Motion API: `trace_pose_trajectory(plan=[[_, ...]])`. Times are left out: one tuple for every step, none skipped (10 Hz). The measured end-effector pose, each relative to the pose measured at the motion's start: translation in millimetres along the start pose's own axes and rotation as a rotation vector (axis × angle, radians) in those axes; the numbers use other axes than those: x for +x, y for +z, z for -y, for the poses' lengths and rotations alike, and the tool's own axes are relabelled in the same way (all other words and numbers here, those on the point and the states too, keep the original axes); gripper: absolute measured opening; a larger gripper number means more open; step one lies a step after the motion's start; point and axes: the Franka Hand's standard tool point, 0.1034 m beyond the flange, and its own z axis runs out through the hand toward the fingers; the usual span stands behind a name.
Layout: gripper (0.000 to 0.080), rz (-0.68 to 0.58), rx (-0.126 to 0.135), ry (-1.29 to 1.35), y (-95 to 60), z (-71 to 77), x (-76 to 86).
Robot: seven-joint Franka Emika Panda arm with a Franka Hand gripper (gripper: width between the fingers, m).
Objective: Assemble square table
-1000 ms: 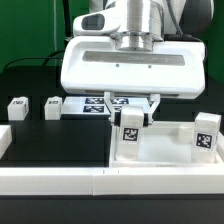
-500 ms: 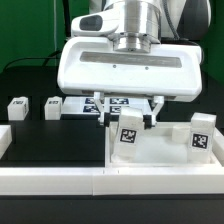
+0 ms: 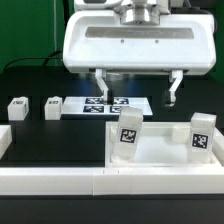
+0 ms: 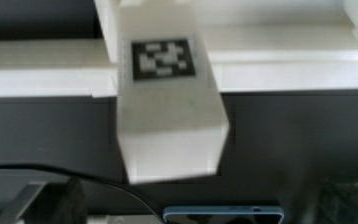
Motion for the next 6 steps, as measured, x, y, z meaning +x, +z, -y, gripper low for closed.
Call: trace_pose_trajectory(plan=[[0.0649,0.005,0.006,0.001,-2.9,1.5,5.6],[0.0649,0.011,0.010,0.001,-3.0,2.8,8.9],[0.0649,0.015,0.010,0.002,-2.5,2.8,7.7],[0.0649,0.044,0.018,0.002,-1.0,4.6,5.0],[0.0649,0.042,0.017,0.002,-1.0,4.6,6.0],[0.0649,0.063,0.019,-0.008,1.0,2.3,3.5]])
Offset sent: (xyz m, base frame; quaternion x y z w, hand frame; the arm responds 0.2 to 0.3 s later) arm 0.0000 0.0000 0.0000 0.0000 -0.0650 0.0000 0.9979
